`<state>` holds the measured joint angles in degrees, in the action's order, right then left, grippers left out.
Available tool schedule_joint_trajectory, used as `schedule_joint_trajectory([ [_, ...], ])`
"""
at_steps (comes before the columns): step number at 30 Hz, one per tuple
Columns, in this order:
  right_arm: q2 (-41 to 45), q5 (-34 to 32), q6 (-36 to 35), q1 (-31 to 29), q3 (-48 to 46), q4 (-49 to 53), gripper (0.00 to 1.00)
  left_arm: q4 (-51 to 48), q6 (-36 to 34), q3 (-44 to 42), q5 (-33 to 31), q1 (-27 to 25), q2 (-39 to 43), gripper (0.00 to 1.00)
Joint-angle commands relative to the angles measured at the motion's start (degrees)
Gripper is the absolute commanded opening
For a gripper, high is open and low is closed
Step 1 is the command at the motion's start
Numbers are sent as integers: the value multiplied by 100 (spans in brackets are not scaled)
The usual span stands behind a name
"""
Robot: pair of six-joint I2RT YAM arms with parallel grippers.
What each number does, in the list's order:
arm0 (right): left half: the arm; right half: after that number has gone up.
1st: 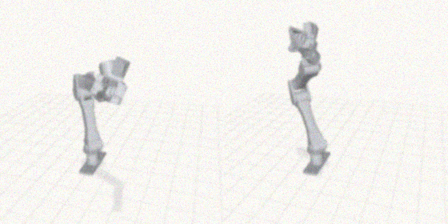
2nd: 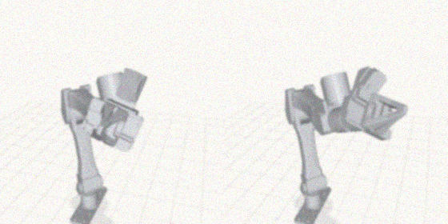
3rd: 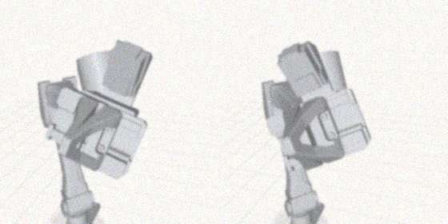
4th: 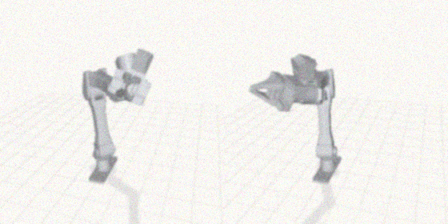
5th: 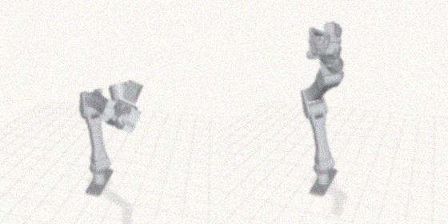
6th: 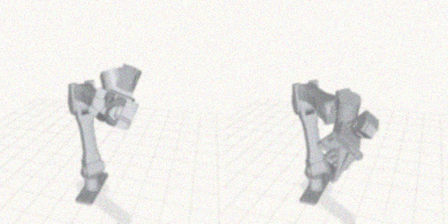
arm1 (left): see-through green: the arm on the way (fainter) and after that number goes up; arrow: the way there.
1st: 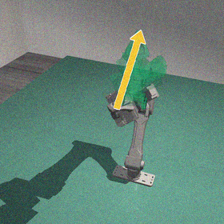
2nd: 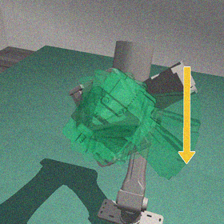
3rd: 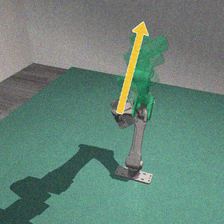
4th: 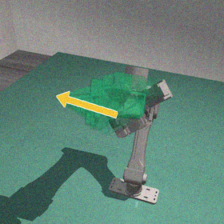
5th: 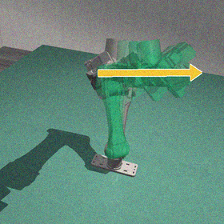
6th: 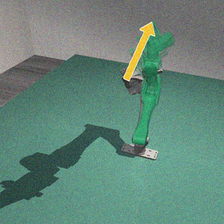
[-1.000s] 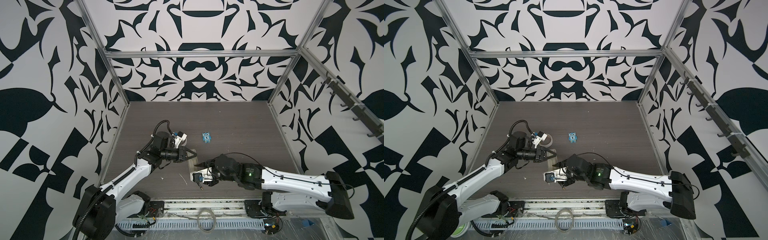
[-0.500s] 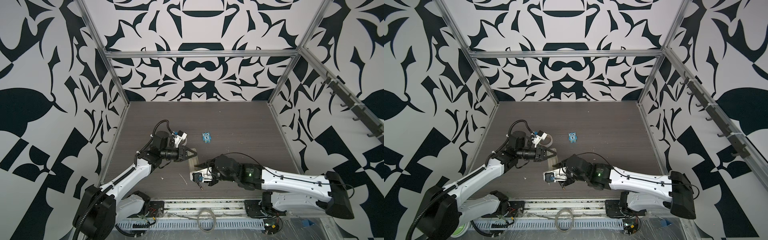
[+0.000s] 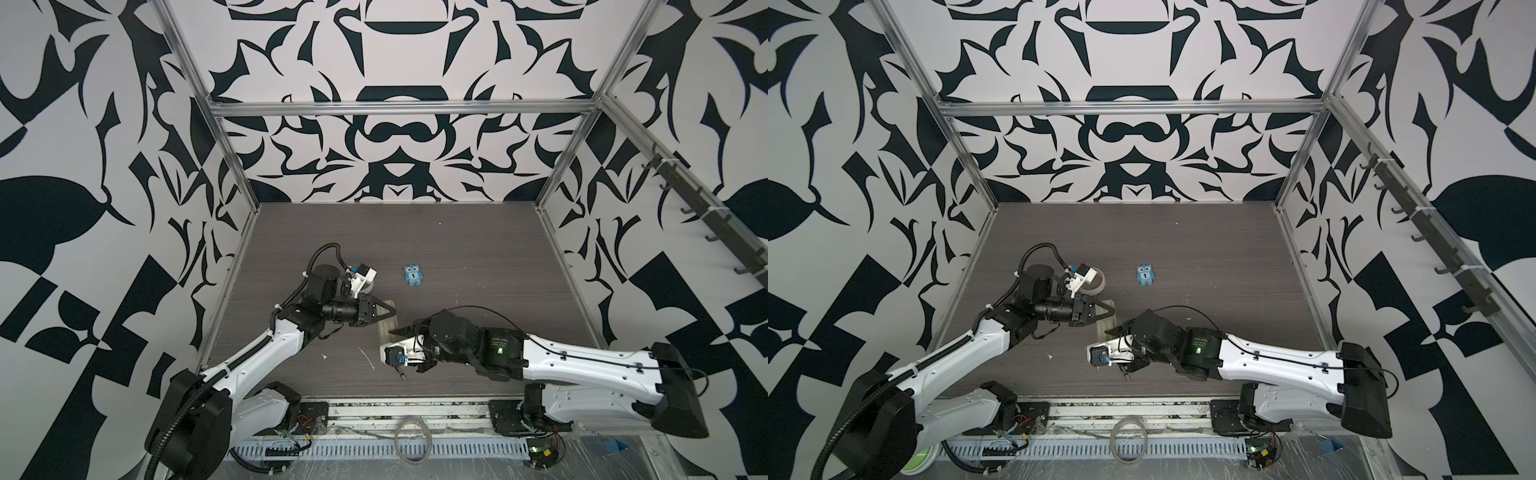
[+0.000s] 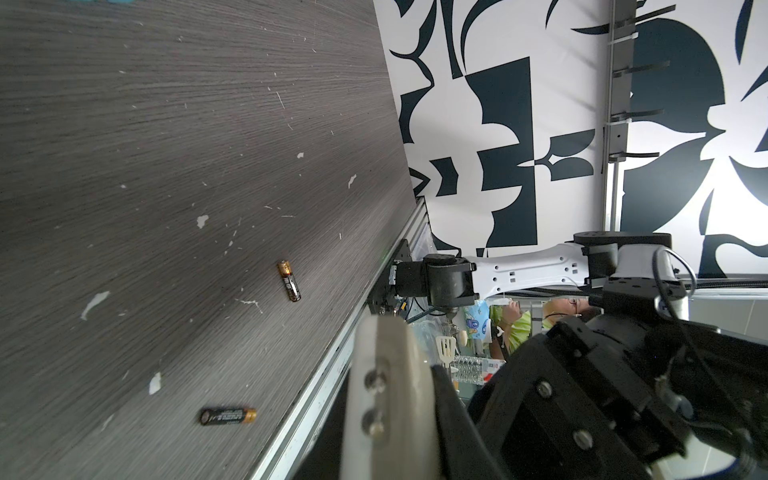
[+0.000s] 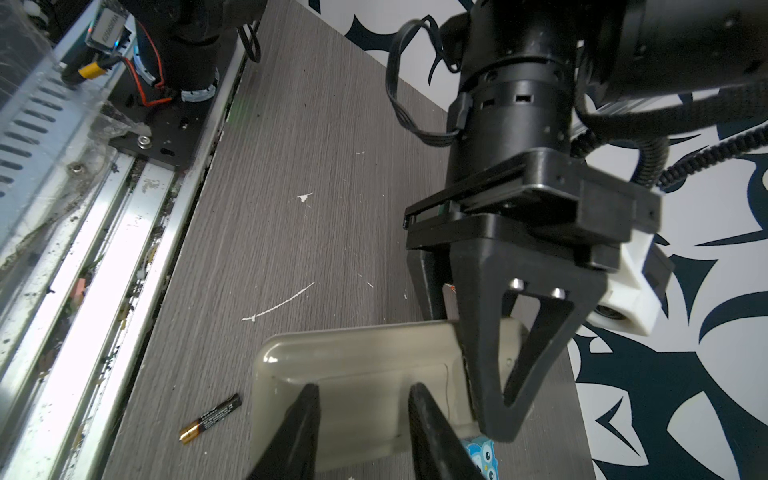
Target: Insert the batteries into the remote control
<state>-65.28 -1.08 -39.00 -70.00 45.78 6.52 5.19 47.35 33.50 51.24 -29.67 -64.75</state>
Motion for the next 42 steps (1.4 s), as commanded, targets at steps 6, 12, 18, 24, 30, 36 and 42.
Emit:
schedule_joint_trajectory([
  [6, 156, 271, 146, -4, -69, 74, 44, 249, 142, -23, 332, -94, 134, 0],
  [12, 229, 334, 214, 3, -104, 102, 46, 315, 189, -47, 379, -100, 163, 0],
  [18, 389, 473, 288, 2, -144, 145, 47, 376, 213, -62, 386, -109, 184, 0],
  [24, 454, 504, 352, -4, -188, 180, 47, 377, 221, -71, 388, -118, 188, 0],
  [30, 423, 576, 350, 0, -157, 209, 47, 377, 221, -71, 378, -131, 184, 0],
  [36, 350, 617, 350, 0, -139, 227, 47, 385, 220, -72, 378, -127, 183, 0],
  [42, 325, 404, 313, 3, -163, 132, 47, 408, 228, -80, 386, -135, 208, 0],
])
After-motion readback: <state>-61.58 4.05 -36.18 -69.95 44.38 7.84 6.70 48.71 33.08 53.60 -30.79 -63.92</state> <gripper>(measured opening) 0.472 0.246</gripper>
